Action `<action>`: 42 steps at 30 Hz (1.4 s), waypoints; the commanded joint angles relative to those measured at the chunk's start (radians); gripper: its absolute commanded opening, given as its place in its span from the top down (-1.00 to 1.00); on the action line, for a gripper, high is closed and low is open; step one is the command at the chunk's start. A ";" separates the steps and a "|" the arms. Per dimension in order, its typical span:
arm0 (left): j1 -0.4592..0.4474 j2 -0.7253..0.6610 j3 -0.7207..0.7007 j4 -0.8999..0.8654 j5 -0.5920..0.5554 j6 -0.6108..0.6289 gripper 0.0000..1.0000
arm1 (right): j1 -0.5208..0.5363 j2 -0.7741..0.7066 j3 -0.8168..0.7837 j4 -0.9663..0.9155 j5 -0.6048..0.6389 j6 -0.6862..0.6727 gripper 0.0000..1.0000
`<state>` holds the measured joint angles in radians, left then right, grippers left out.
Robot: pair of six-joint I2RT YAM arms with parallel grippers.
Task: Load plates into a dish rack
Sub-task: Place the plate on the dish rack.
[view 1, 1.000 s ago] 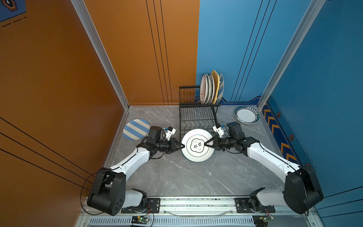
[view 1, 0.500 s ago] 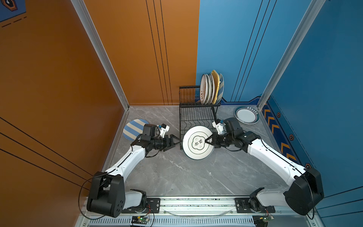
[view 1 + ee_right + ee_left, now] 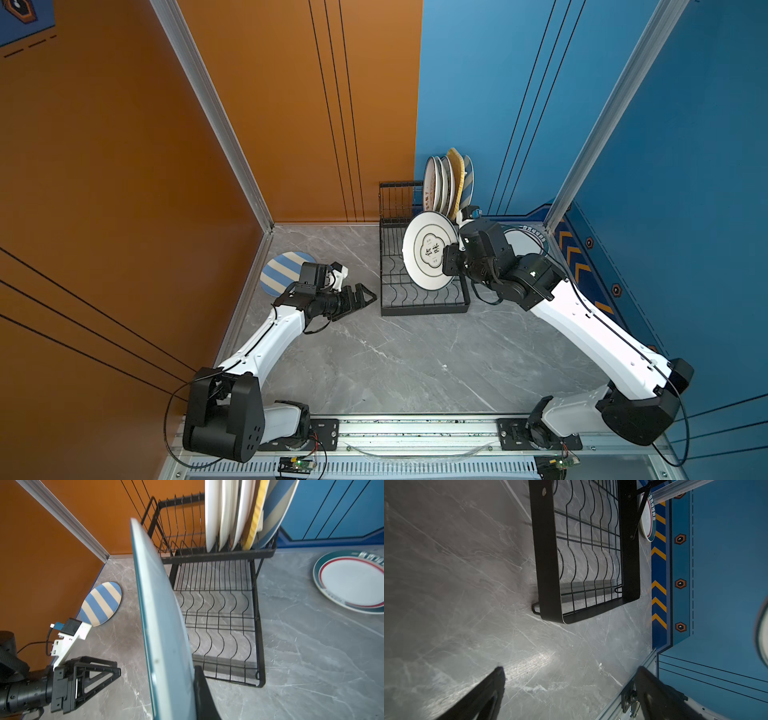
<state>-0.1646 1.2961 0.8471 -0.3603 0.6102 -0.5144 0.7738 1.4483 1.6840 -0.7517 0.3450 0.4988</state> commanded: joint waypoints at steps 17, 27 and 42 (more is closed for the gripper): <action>-0.027 0.035 0.039 -0.045 -0.066 0.062 -0.96 | 0.055 0.487 0.573 0.318 0.609 -0.370 1.00; -0.030 0.039 0.041 -0.045 -0.072 0.068 -0.96 | 0.001 0.653 0.693 0.486 0.639 -0.451 1.00; -0.036 0.050 0.042 -0.045 -0.090 0.068 -0.96 | -0.065 0.752 0.738 0.506 0.622 -0.456 1.00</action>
<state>-0.1913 1.3373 0.8673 -0.3866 0.5442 -0.4667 0.7139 2.2063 2.3764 -0.3058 0.9417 0.0551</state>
